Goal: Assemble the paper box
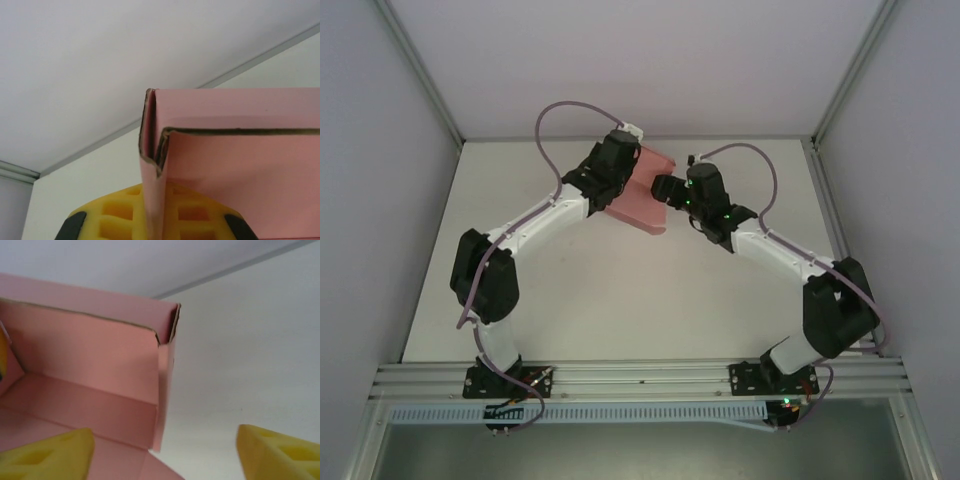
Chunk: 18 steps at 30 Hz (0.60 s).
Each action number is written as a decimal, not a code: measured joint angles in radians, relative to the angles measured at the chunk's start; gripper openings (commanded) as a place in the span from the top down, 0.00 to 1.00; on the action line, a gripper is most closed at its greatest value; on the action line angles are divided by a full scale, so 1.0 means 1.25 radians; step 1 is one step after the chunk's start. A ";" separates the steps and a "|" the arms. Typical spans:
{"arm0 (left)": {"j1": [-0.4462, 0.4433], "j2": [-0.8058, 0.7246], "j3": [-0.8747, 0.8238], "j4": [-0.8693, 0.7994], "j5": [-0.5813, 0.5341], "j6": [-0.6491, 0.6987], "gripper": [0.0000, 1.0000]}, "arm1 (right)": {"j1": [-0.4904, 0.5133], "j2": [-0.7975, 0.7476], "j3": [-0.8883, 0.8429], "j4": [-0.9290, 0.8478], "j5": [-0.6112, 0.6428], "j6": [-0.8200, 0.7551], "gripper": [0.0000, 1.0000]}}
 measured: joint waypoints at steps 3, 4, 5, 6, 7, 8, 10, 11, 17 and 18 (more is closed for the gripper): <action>-0.001 0.000 0.000 -0.014 0.000 -0.025 1.00 | 0.000 0.046 0.032 0.004 0.018 -0.001 0.61; -0.001 0.000 0.000 -0.016 0.001 -0.033 1.00 | 0.000 0.062 0.043 0.004 0.026 0.000 0.68; -0.001 0.000 0.000 -0.018 0.001 -0.038 1.00 | 0.000 0.076 0.052 0.004 0.035 -0.001 0.77; -0.001 0.000 0.000 -0.019 0.001 -0.043 1.00 | 0.000 0.088 0.059 0.003 0.048 0.000 0.87; -0.001 0.000 0.000 -0.019 0.003 -0.049 1.00 | 0.000 0.098 0.065 0.004 0.060 -0.002 0.95; -0.001 0.000 0.000 -0.019 0.009 -0.052 1.00 | 0.002 0.104 0.070 0.005 0.069 -0.003 1.00; -0.003 0.000 -0.007 0.001 -0.002 -0.051 1.00 | 0.007 0.109 0.081 -0.002 0.107 -0.001 1.00; -0.004 0.000 -0.013 0.020 -0.013 -0.047 1.00 | 0.011 0.109 0.085 -0.006 0.125 -0.004 1.00; -0.003 0.092 0.007 0.143 -0.157 0.006 1.00 | 0.053 0.095 0.101 -0.042 0.216 -0.013 1.00; -0.003 0.108 0.008 0.159 -0.168 0.007 1.00 | 0.054 0.094 0.098 -0.048 0.222 -0.013 1.00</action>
